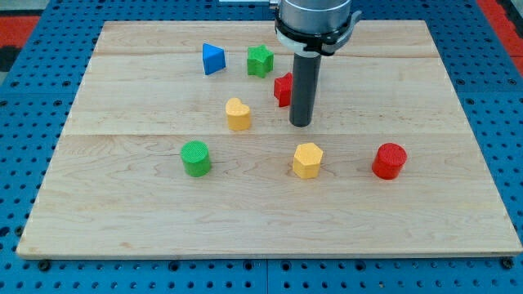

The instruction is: Place the blue cube above to the yellow heart

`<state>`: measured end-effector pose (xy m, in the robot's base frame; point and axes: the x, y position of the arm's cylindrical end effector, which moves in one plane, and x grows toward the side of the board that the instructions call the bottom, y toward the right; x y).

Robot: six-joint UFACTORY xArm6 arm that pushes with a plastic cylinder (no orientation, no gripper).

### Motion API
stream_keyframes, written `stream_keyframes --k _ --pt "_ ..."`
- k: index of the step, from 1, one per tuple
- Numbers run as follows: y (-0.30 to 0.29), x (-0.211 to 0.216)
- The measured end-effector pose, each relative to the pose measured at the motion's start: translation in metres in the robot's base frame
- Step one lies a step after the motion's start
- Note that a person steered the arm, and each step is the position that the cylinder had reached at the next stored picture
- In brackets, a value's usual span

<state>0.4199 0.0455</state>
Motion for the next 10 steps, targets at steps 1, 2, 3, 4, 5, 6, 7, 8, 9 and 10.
stream_keyframes --k 1,2,3,4,5,6,7,8,9,10 --pt "0.049 -0.025" --pt "0.083 -0.039" --pt "0.110 -0.052" --pt "0.120 -0.070" --pt "0.120 -0.070" --pt "0.113 -0.067" --pt "0.113 -0.084" --pt "0.092 -0.112" --pt "0.023 -0.112" --pt "-0.031 -0.089"
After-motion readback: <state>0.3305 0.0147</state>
